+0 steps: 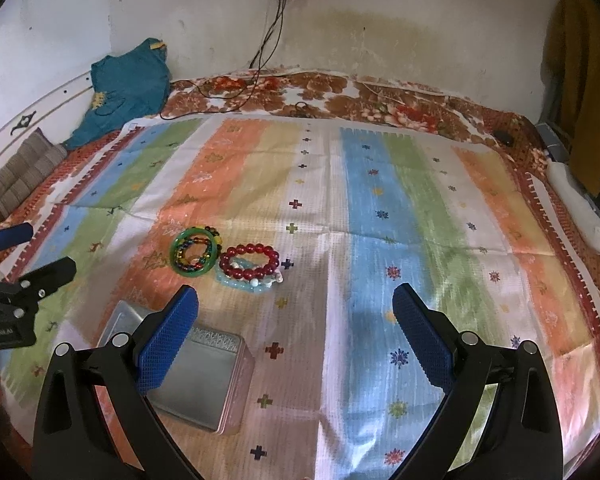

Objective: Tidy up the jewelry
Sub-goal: 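Move both tools toward the bracelets beside the silver tin, then lower the left tool onto the green bangle while the right tool lowers to the red bracelet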

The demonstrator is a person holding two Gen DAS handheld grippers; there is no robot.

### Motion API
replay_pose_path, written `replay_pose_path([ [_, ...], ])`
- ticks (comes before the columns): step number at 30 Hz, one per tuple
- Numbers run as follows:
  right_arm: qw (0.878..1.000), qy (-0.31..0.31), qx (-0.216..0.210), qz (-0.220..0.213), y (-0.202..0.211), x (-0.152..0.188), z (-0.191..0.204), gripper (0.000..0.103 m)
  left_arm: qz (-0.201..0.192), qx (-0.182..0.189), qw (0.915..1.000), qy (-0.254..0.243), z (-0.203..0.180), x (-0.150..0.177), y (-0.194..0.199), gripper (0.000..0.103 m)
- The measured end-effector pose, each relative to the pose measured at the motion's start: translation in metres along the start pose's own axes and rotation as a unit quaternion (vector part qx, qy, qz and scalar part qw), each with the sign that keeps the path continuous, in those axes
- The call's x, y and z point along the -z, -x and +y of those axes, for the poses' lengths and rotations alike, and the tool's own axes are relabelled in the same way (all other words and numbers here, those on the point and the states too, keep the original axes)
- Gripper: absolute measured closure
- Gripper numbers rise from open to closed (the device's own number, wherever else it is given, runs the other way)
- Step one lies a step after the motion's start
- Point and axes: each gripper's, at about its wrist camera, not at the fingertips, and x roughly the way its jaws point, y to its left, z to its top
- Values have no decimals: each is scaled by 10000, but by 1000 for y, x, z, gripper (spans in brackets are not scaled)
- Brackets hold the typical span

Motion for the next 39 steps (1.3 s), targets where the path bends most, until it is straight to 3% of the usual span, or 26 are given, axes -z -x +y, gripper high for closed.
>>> replay_pose_path([
  [5, 9999, -10, -23, 104, -13, -4, -2, 4, -155, -124, 9997, -121, -1, -8, -8, 6],
  [16, 9997, 117, -41, 231, -41, -14, 4, 4, 114, -64, 9999, -108, 7, -12, -51, 6],
  [23, 9991, -13, -54, 420, -64, -18, -1, 4, 321, 424, 9978, 392, 23, -17, -78, 6],
  [34, 9976, -112, -99, 674, -97, -21, -5, 4, 468, 344, 9979, 274, 21, -25, -110, 6],
  [39, 9969, -38, -61, 786, -108, -20, -2, 4, 604, 308, 9975, 180, 22, -25, -126, 14],
])
